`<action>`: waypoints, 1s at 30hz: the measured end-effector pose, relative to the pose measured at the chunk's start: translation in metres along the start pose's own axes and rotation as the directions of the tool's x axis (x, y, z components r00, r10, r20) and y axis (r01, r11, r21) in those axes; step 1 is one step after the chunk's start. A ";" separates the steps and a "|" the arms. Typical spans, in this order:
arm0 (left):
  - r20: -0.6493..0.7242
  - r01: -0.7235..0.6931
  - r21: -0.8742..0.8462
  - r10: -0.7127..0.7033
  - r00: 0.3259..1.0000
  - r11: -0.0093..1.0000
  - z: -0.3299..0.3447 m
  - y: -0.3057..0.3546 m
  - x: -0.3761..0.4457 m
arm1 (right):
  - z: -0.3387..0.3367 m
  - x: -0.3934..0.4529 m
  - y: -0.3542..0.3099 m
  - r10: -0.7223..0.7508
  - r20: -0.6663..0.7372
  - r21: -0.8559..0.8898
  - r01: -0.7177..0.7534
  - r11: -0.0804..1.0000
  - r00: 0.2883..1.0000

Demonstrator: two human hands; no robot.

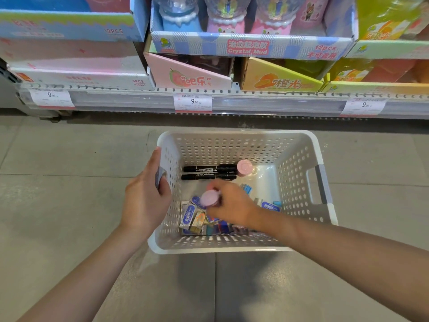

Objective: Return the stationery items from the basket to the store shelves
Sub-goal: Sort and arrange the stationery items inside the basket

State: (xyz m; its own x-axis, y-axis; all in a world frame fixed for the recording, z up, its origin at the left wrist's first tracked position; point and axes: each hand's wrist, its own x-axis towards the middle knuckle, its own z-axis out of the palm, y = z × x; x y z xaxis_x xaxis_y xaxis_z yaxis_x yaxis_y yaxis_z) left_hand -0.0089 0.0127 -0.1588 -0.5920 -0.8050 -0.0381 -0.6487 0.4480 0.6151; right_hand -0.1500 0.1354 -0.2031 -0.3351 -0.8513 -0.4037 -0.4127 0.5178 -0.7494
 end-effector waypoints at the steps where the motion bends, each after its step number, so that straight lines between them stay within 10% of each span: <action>1: 0.000 0.001 -0.004 -0.001 1.000 1.000 0.000 0.000 0.000 | -0.009 -0.006 0.005 0.107 -0.101 0.081 -0.099 0.992 0.989; 11: -0.010 -0.007 0.047 0.007 1.000 0.999 -0.001 0.001 0.000 | -0.055 0.011 0.047 0.598 -0.494 0.294 -0.526 0.798 0.632; 30: 0.003 -0.035 0.038 0.035 0.999 0.999 0.000 -0.003 0.001 | -0.042 0.017 0.054 0.600 -0.454 0.452 -0.410 0.792 0.658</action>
State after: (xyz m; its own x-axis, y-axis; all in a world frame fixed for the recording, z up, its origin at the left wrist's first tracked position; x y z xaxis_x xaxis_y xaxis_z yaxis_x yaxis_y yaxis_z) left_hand -0.0079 0.0107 -0.1606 -0.6154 -0.7880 -0.0186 -0.6456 0.4904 0.5854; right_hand -0.2138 0.1521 -0.2278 -0.8531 -0.2116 -0.4770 0.1935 0.7207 -0.6657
